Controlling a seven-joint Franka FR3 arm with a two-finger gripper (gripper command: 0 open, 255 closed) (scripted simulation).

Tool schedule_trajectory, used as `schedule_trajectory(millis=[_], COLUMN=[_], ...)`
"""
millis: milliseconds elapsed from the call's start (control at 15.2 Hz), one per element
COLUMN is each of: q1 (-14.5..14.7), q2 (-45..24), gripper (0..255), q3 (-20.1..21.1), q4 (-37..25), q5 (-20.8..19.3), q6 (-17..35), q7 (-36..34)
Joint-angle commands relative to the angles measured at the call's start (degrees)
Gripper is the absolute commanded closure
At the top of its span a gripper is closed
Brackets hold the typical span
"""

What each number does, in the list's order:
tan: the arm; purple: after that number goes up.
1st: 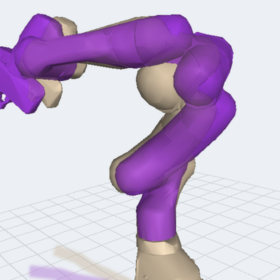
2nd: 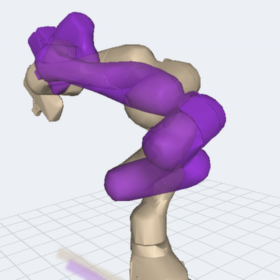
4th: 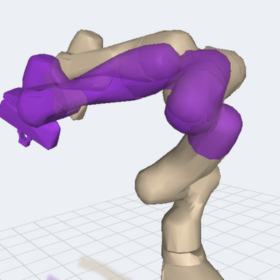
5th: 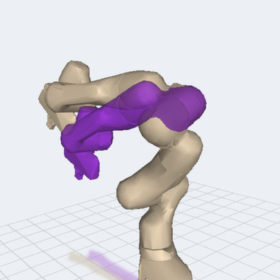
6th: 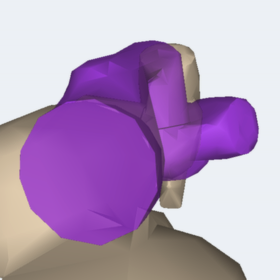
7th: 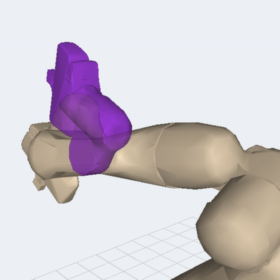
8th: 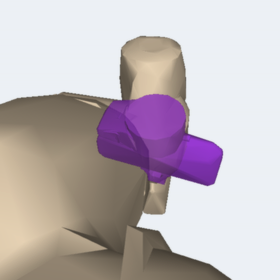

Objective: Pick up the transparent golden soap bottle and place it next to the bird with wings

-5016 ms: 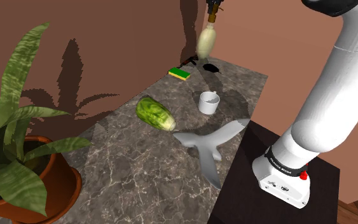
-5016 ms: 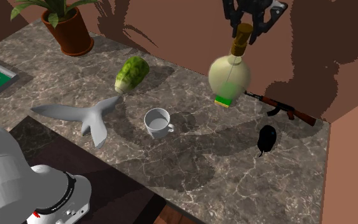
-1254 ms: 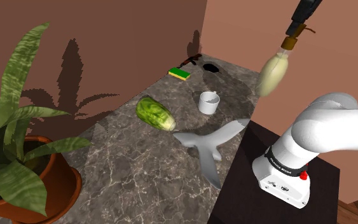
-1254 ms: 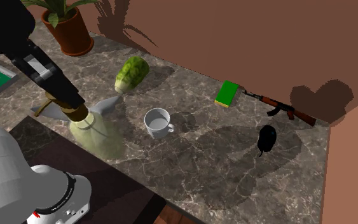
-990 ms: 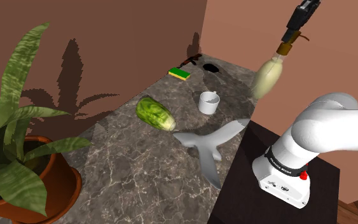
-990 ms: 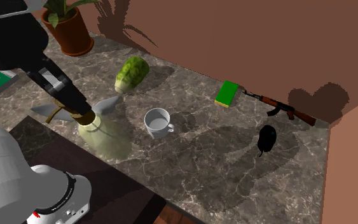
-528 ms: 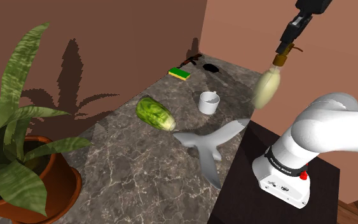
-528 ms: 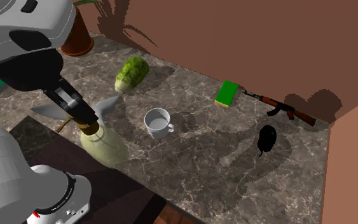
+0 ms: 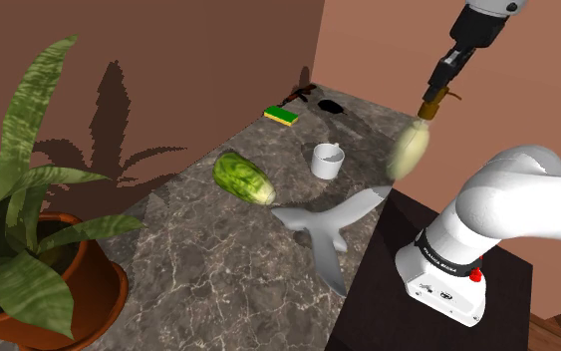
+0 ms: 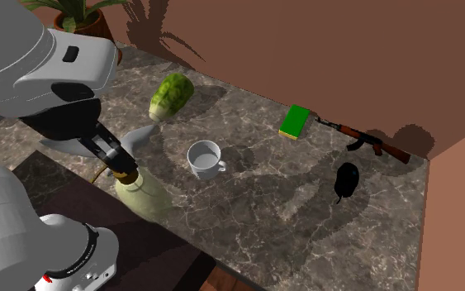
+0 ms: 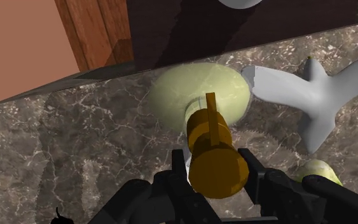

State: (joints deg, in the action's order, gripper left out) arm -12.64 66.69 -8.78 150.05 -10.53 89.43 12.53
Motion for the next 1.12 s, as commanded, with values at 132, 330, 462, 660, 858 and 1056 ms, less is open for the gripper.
schedule_trajectory(millis=[132, 330, 462, 660, 858, 1056], q1=[-0.3, -0.5, -0.7, -1.0, -1.3, -1.7], q2=[1.5, 2.4, 3.0, 3.7, 4.4, 5.0], gripper=[255, 255, 255, 255, 255, 255], q3=[-0.4, -0.8, -1.1, -1.5, -2.0, -2.5], q4=[3.9, 6.5, 8.3, 10.8, 13.4, 15.8], q5=[-0.5, -0.9, -1.2, -1.6, -2.1, -2.6], q6=[2.4, 4.1, 5.3, 7.1, 9.0, 10.9], q7=[-0.2, -0.2, -0.3, -0.4, -0.4, -0.5])
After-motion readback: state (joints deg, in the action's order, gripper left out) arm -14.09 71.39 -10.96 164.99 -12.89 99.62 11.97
